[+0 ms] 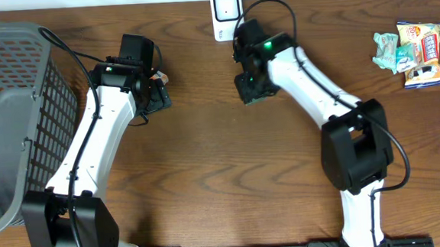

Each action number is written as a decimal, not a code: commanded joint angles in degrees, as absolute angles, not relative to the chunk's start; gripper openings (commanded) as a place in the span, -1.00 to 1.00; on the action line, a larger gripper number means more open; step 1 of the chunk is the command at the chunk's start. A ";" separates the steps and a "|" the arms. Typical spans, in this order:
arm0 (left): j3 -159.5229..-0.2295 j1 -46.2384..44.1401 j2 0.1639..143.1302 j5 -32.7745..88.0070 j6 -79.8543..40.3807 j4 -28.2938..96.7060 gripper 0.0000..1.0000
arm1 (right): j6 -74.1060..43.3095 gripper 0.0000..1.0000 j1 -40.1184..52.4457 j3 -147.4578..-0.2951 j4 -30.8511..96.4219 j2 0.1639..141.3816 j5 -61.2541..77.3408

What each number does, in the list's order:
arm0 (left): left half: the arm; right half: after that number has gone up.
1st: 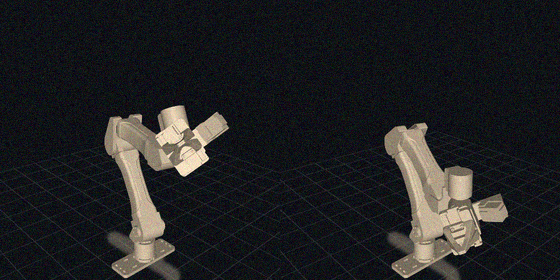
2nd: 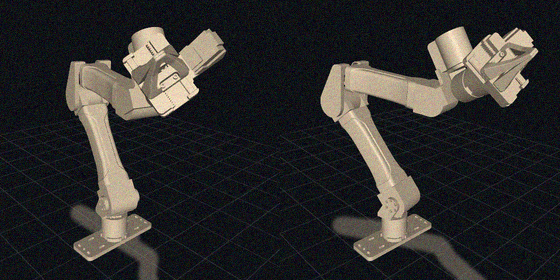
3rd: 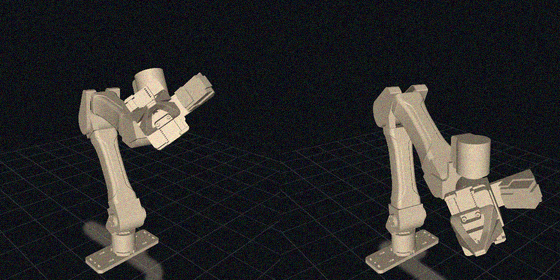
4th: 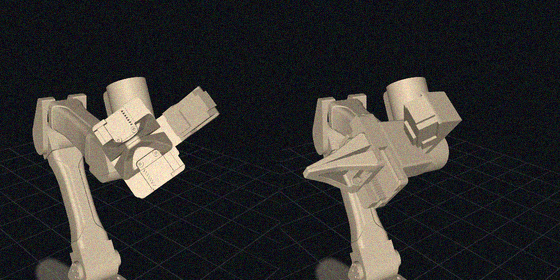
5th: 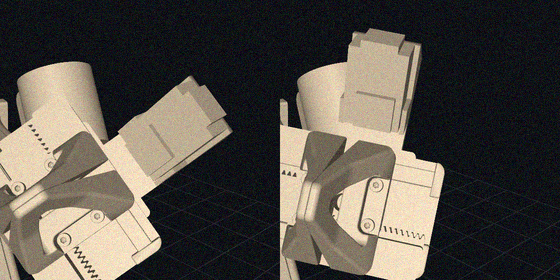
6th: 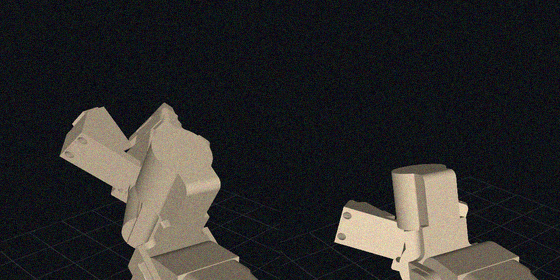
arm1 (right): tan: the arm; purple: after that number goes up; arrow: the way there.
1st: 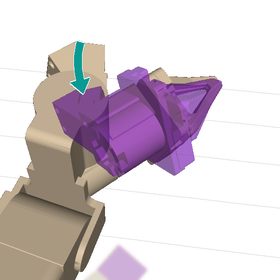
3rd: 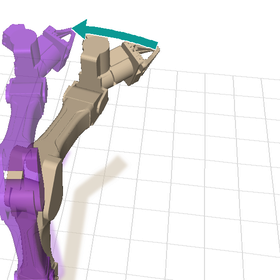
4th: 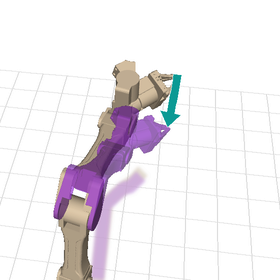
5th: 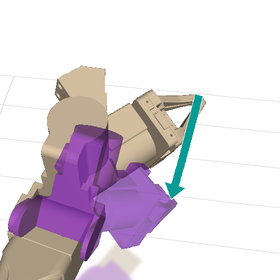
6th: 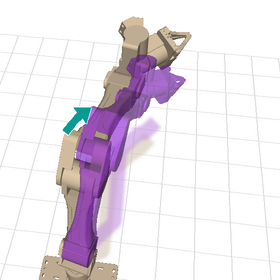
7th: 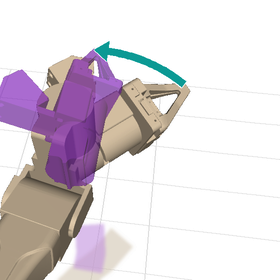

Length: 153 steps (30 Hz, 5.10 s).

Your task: Scan the item barcode

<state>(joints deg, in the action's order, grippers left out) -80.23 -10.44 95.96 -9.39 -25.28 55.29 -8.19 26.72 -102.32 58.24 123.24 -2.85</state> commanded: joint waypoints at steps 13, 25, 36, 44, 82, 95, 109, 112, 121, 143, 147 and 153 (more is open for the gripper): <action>-79.72 -10.31 96.25 -10.57 -24.95 55.44 0.95 | -18.24 0.48 32.32 -91.64 50.35 122.06 -20.03; -79.72 -10.31 96.25 -10.57 -24.95 55.44 0.95 | -17.78 0.98 25.58 -99.57 52.73 120.33 -5.89; -79.72 -10.31 96.25 -10.57 -24.95 55.44 0.95 | -5.23 0.59 12.93 -99.44 52.03 122.56 22.48; -79.72 -10.31 96.25 -10.57 -24.95 55.44 0.96 | -5.06 0.50 12.62 -94.13 46.94 122.98 25.26; -79.72 -10.31 96.25 -10.57 -24.95 55.44 0.96 | -33.85 0.99 16.05 -90.96 43.94 123.07 20.67; -79.72 -10.31 96.25 -10.57 -24.95 55.44 0.95 | -48.01 0.89 13.96 -90.96 48.23 123.07 32.47; -79.72 -10.31 96.25 -10.57 -24.95 55.44 0.95 | -78.32 0.99 15.09 -90.96 55.09 123.07 29.69; -79.72 -10.31 96.25 -10.57 -24.95 55.44 0.95 | -85.10 0.99 16.27 -90.96 52.45 123.07 26.13; -79.72 -10.31 96.25 -10.55 -24.95 55.44 0.95 | -98.21 0.89 22.50 -90.96 44.49 123.07 6.50; -79.72 -10.31 96.25 -10.57 -24.95 55.44 0.96 | -97.73 0.66 26.41 -90.94 43.64 123.13 -3.66; -79.72 -10.31 96.25 -10.57 -24.95 55.44 0.95 | -99.22 0.74 27.44 -90.94 43.51 123.15 -3.66; -79.72 -10.31 96.25 -10.57 -24.95 55.44 0.95 | -99.42 0.75 27.81 -90.94 43.72 123.28 -3.86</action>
